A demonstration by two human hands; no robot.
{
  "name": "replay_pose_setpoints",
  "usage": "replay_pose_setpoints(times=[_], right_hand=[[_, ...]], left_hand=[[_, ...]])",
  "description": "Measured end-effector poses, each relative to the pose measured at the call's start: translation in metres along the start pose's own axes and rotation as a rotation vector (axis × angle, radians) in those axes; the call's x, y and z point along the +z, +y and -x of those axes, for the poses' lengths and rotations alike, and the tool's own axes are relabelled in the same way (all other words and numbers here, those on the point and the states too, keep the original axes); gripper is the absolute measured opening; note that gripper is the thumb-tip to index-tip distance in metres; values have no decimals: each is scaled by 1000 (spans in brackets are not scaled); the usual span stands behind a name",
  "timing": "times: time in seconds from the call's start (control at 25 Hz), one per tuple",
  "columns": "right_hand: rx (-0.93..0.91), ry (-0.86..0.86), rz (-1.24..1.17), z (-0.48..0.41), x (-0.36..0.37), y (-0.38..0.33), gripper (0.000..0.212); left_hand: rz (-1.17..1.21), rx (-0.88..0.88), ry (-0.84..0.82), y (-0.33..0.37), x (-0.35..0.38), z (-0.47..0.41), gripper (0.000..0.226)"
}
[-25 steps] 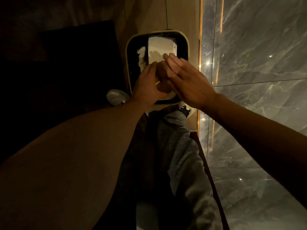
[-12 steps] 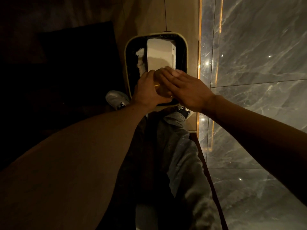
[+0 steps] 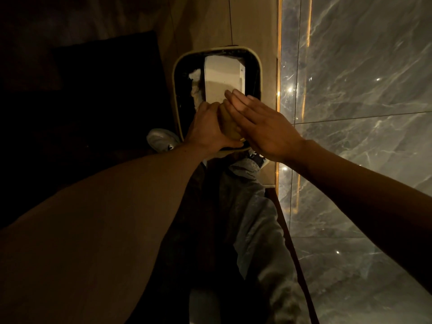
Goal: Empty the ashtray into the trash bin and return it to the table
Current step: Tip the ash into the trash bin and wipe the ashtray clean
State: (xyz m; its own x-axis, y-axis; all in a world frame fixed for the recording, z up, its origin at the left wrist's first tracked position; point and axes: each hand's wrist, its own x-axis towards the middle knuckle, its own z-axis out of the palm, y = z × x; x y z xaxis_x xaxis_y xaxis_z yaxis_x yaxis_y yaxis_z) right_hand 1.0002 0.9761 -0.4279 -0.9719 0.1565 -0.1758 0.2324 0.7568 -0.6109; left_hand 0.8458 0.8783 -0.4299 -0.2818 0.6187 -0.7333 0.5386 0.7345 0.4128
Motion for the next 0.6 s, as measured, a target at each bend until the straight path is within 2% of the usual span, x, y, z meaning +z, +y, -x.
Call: replay_pose_setpoints(times=[0.2, 0.36, 0.48, 0.6], right_hand=[[61, -2, 10, 4, 4, 7, 56], [38, -112, 8, 8, 11, 9, 57], [85, -7, 27, 1, 7, 4, 56], [46, -61, 69, -5, 13, 4, 59]], left_hand=[[10, -3, 15, 5, -4, -1, 94], [-38, -6, 18, 8, -9, -2, 98], [20, 7, 74, 8, -12, -1, 91], [-19, -21, 59, 8, -14, -1, 97]])
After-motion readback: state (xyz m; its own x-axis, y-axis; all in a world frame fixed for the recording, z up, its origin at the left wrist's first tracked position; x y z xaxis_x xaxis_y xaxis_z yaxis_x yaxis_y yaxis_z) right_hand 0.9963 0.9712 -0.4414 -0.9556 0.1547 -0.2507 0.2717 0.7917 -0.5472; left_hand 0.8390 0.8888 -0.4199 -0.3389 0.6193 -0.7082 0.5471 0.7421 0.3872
